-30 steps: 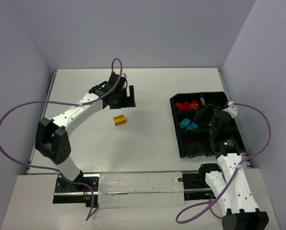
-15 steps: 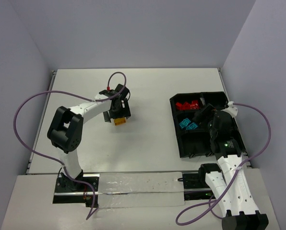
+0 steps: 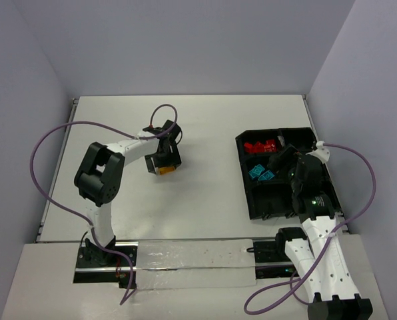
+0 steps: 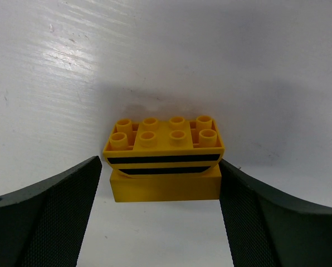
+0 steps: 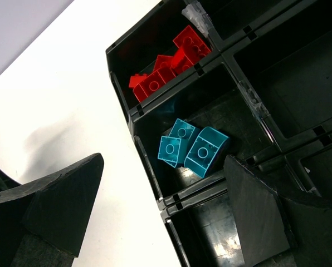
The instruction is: Sort the legos into containers by color
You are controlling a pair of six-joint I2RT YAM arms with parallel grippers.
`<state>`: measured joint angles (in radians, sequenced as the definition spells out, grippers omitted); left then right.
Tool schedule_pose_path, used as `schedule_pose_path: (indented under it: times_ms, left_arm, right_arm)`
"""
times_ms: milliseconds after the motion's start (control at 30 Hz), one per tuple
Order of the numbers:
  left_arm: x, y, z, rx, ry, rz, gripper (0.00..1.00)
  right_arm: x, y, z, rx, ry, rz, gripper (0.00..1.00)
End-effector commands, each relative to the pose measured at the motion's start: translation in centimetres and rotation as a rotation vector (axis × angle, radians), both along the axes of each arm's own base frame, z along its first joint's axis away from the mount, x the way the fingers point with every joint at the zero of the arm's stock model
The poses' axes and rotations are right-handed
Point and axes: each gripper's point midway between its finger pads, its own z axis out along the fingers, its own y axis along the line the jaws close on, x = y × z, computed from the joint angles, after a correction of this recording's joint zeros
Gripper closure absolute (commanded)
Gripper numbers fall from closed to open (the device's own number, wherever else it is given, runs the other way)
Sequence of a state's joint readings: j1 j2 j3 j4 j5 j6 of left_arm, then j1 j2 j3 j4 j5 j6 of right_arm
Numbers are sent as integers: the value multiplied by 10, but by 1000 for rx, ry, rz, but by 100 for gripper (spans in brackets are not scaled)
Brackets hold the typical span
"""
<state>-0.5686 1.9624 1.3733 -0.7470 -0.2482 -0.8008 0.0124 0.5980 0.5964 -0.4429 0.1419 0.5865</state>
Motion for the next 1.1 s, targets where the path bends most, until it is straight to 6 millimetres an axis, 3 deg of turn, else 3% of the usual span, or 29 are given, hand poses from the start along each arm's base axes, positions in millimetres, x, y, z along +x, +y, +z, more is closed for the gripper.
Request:
schedule_pose_path:
  times_ms: [0,100,167,233,300,333,433,533,567,667,733,800,1067]
  left_arm:
    - [12,-4,2,-20,-50,10,21]
    - [12,-9,10,-43,-56,-46,29]
    - [13,-15,24,-79,-79,-100,34]
    - [12,-23,43,-128,-109,-174,36]
    - [10,-30,71,-184,-155,-237,42]
    - [9,-33,80,-203,-173,-278,44]
    - [0,-49,114,-312,-221,-388,51]
    - [-10,-59,142,-386,-256,-473,52]
    - [-16,-65,151,-418,-258,-521,53]
    - [-30,-76,187,-484,-319,-639,52]
    - [-38,-83,199,-515,-340,-694,52]
    - [-51,-94,210,-546,-348,-764,52]
    - [-76,-115,220,-558,-334,-869,52]
  right_arm:
    - [5,-1,21,2,-65,-1,4]
    - [9,6,34,6,-95,38,5]
    - [18,24,45,7,-126,155,6]
    - [23,39,60,0,-160,257,6]
    - [30,64,54,41,-89,412,6]
    - [35,71,69,47,-89,460,8]
    - [39,109,76,27,9,636,11]
    - [44,133,93,18,61,708,11]
    - [45,143,83,53,128,738,11]
    - [56,174,80,156,233,842,11]
    - [52,189,85,182,247,901,11]
    - [56,206,76,211,305,937,11]
    - [70,243,53,318,388,905,15]
